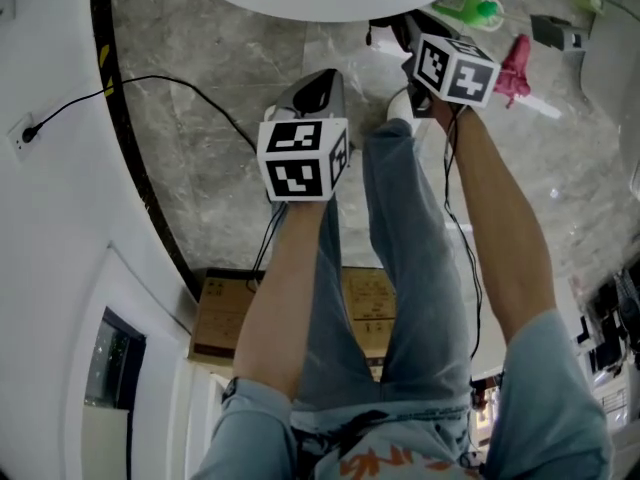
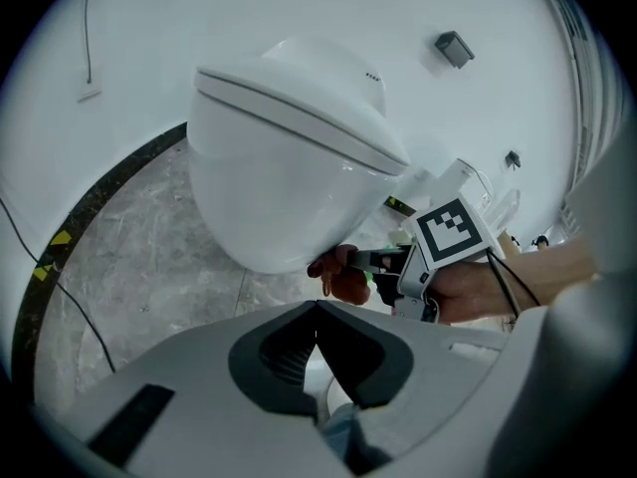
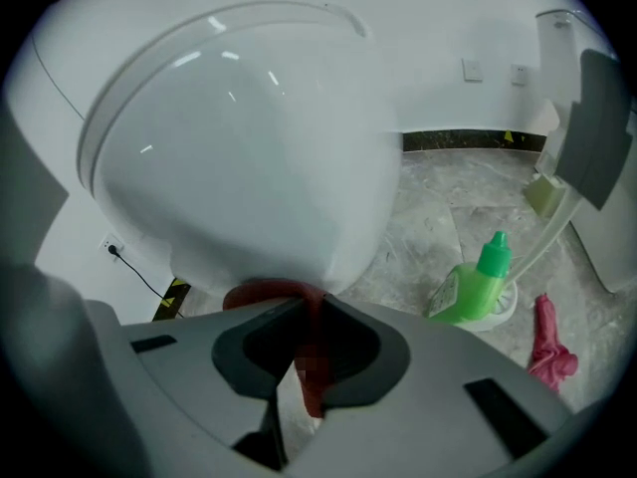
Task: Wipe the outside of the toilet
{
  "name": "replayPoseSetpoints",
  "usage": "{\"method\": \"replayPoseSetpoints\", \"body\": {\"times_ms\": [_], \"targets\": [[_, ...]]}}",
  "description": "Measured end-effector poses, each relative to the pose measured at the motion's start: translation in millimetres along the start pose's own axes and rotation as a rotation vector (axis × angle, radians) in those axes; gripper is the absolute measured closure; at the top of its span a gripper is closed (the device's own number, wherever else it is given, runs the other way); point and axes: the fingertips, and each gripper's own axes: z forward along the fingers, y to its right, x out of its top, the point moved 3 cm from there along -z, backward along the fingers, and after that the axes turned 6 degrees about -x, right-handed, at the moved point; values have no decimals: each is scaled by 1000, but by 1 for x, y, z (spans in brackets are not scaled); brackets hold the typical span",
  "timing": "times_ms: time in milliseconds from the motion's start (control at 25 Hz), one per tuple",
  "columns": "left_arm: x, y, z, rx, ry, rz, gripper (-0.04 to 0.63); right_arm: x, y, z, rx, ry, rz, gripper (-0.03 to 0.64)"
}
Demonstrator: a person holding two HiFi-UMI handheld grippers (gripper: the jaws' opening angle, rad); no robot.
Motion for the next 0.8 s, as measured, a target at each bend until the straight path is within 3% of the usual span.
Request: {"method": "replayPoseSetpoints", "body": {"times_ms": [400,800], "targets": [[30,65,-44,-10,64,44,601,16,24,-109,19,71,-25,566],[95,91,-156,34,201,118,601,67,-21,-232,41,241,15,566]]}}
